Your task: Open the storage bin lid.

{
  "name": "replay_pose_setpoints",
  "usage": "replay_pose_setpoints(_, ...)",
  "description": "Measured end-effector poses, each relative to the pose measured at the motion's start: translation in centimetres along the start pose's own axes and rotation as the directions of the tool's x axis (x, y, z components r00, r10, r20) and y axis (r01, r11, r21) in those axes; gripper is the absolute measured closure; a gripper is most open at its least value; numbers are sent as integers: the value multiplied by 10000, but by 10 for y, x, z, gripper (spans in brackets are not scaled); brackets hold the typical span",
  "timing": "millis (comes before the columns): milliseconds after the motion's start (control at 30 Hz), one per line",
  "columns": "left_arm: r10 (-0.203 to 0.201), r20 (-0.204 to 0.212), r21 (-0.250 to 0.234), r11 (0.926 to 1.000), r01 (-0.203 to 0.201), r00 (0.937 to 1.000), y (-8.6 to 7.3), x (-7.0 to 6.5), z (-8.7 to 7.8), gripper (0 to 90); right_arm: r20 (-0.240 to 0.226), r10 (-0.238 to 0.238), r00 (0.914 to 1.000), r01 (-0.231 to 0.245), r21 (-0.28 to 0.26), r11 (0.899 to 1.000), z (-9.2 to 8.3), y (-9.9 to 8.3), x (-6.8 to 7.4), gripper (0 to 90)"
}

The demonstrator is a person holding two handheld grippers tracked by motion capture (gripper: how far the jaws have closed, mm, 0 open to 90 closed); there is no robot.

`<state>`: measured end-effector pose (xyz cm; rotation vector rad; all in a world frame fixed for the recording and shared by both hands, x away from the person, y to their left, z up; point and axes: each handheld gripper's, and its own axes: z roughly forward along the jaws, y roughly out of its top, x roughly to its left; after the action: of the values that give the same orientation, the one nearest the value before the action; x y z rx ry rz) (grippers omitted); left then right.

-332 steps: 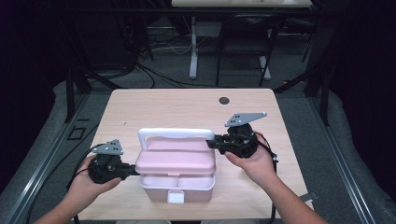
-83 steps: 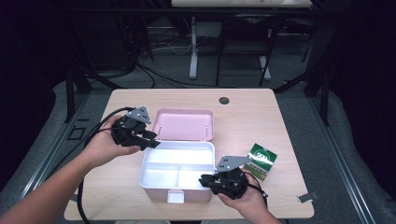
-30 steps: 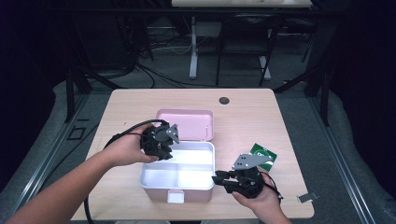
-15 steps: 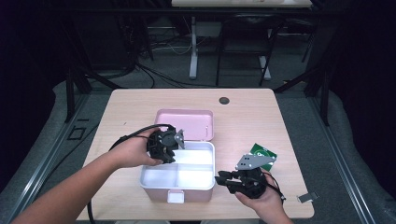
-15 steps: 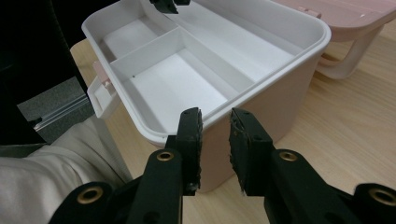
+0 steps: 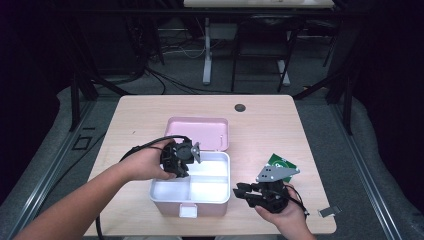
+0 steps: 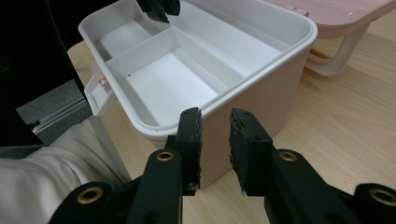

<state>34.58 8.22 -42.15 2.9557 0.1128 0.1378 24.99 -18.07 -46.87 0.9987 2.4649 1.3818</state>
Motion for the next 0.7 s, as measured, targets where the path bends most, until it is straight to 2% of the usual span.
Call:
replay_pose_setpoints(400, 313, 76, 512, 9982, -317, 9995, 8, -3, 13, 846, 58, 106, 9999, -106, 25, 9999, 2, -4, -2, 734)
replay_pose_setpoints(700, 404, 48, 578, 9975, -407, 9992, 11, -4, 18, 858, 46, 162, 9999, -162, 60, 9998, 2, -6, -4, 735)
